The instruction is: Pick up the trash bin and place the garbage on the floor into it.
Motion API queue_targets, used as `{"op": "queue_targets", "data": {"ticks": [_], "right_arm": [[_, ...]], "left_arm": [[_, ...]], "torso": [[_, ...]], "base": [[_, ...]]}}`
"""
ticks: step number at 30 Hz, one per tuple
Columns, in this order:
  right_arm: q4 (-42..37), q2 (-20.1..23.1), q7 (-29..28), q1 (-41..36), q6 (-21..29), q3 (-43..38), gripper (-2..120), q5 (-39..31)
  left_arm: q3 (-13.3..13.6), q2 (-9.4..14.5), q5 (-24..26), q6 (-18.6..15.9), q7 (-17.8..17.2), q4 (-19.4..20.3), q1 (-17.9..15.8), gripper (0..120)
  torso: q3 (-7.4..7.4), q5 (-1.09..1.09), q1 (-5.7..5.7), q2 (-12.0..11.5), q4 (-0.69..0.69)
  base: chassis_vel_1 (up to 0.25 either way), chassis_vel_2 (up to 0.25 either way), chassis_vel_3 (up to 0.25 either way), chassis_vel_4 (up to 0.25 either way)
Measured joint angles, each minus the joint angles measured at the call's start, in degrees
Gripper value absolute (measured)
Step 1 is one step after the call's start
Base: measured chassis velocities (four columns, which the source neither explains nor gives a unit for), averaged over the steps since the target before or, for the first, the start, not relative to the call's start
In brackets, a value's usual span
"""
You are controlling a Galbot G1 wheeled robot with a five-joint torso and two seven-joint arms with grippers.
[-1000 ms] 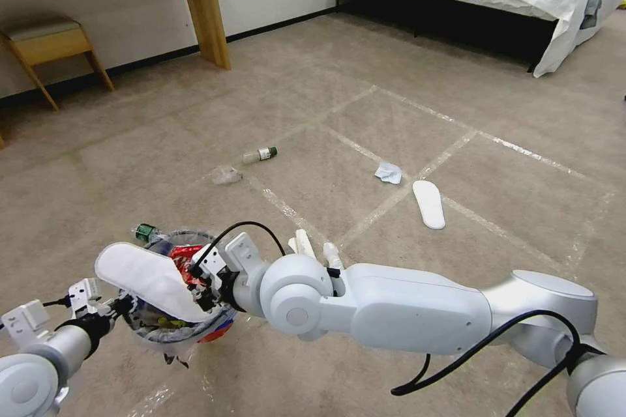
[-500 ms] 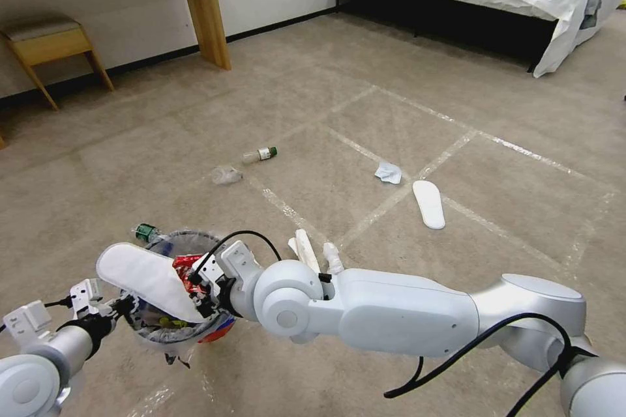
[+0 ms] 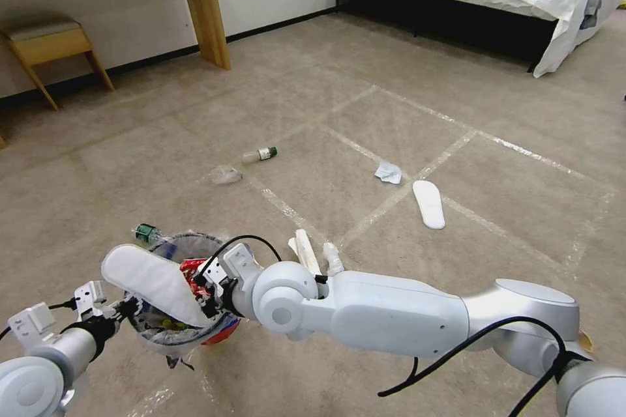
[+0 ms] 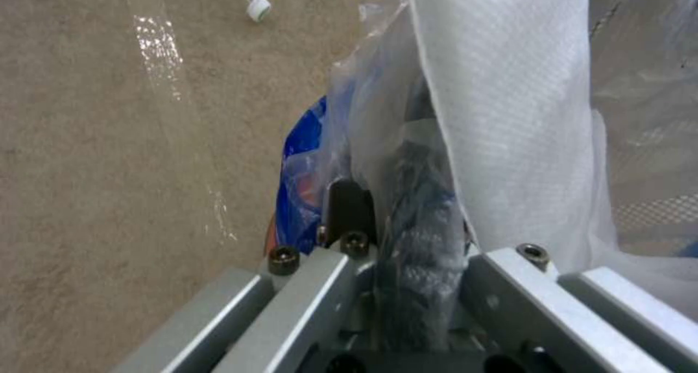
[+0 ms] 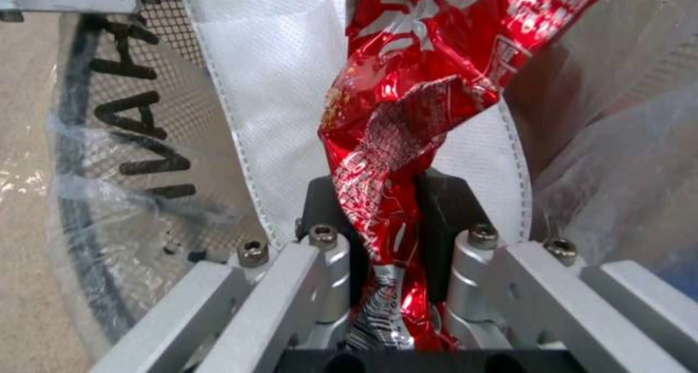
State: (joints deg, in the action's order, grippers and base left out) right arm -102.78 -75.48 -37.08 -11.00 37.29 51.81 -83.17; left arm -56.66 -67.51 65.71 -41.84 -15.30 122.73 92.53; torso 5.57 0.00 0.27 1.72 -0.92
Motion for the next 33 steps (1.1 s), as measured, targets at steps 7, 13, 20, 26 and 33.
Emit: {"op": "queue_targets", "data": {"ticks": [7,13,20,26,33], "right_arm": [[0.89,-0.5,-0.01,0.29,0.13,0.12,14,-0.26],[2.4,-1.34,-0.08,0.41,0.33,0.15,14,-0.43],[3.84,-1.94,-0.01,0.49,0.41,0.16,14,-0.52],[5.65,-2.41,0.54,0.26,0.55,0.16,14,-0.45],[7.04,-2.82,0.87,0.24,0.58,0.24,14,-0.38]], "left_arm": [[0.25,-0.48,-0.72,0.05,0.56,0.0,0.06,1],[0.41,-0.64,-0.83,0.06,0.6,0.21,0.09,1],[0.41,-0.78,-0.87,0.07,0.62,0.37,0.27,1],[0.46,-0.79,-0.9,0.08,0.64,0.53,0.32,1],[0.62,-0.79,-0.95,0.08,0.64,0.39,0.21,1]], "torso": [[0.0,0.0,0.0,0.0,0.0],[0.0,0.0,0.0,0.0,0.0],[0.0,0.0,0.0,0.0,0.0],[0.0,0.0,0.0,0.0,0.0],[0.0,0.0,0.0,0.0,0.0]], "base": [[0.0,0.0,0.0,0.0],[0.0,0.0,0.0,0.0],[0.0,0.0,0.0,0.0],[0.0,0.0,0.0,0.0],[0.0,0.0,0.0,0.0]]}}
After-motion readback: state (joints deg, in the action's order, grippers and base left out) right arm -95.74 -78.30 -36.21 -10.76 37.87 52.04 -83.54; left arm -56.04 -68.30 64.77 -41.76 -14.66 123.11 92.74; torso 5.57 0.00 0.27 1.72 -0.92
